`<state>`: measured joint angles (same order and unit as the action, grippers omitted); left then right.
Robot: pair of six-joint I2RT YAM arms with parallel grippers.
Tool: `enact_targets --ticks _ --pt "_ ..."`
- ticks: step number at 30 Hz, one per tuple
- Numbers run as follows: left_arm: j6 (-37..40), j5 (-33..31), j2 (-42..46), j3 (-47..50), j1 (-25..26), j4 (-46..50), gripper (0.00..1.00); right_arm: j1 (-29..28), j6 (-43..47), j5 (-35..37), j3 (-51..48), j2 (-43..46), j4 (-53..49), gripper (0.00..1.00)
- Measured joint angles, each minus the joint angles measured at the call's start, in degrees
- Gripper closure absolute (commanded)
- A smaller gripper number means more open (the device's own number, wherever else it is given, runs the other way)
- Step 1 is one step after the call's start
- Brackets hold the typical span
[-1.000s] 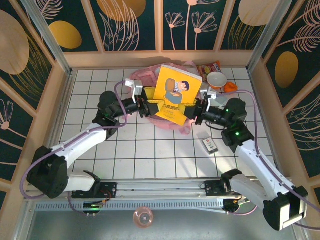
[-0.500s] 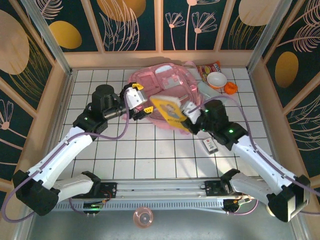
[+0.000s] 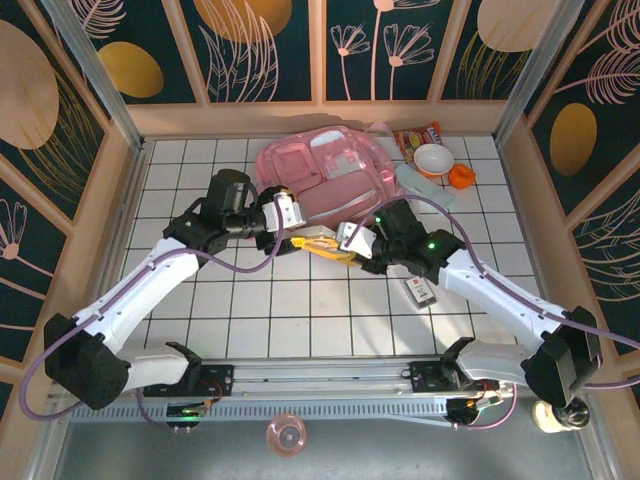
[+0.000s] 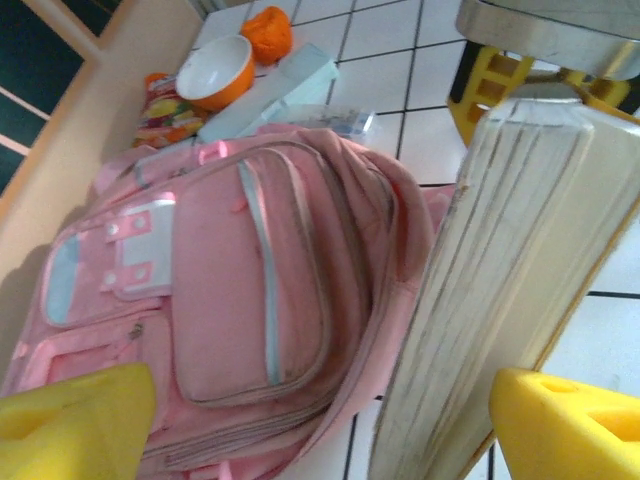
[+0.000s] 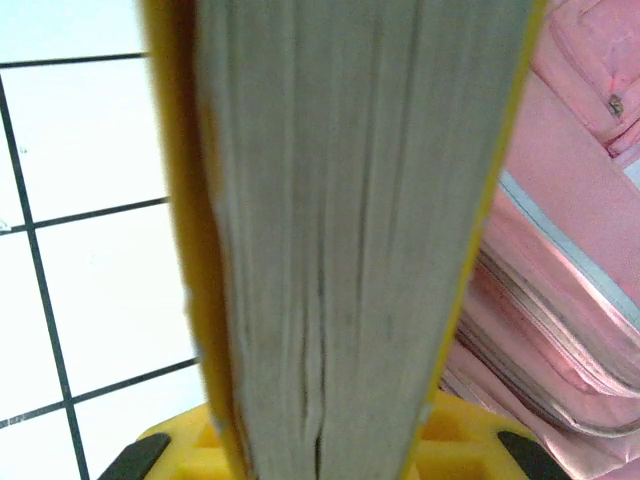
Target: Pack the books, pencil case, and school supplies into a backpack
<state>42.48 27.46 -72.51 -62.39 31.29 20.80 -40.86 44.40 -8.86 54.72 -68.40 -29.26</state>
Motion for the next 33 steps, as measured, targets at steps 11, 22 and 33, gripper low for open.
enact_targets --ticks 11,22,33 --pt "-0.1 1.4 1.3 -0.1 0.6 1.4 0.12 6.1 0.7 -5.8 2.0 -0.8 -0.1 1.00" --pt "-0.6 3.1 1.1 -0.1 0.7 1.6 0.12 6.6 0.7 -10.7 2.8 -0.8 0.3 0.99" --pt "-2.1 8.4 -3.3 -0.2 1.7 1.0 0.52 5.1 1.6 -13.8 4.8 -3.0 0.7 0.95"
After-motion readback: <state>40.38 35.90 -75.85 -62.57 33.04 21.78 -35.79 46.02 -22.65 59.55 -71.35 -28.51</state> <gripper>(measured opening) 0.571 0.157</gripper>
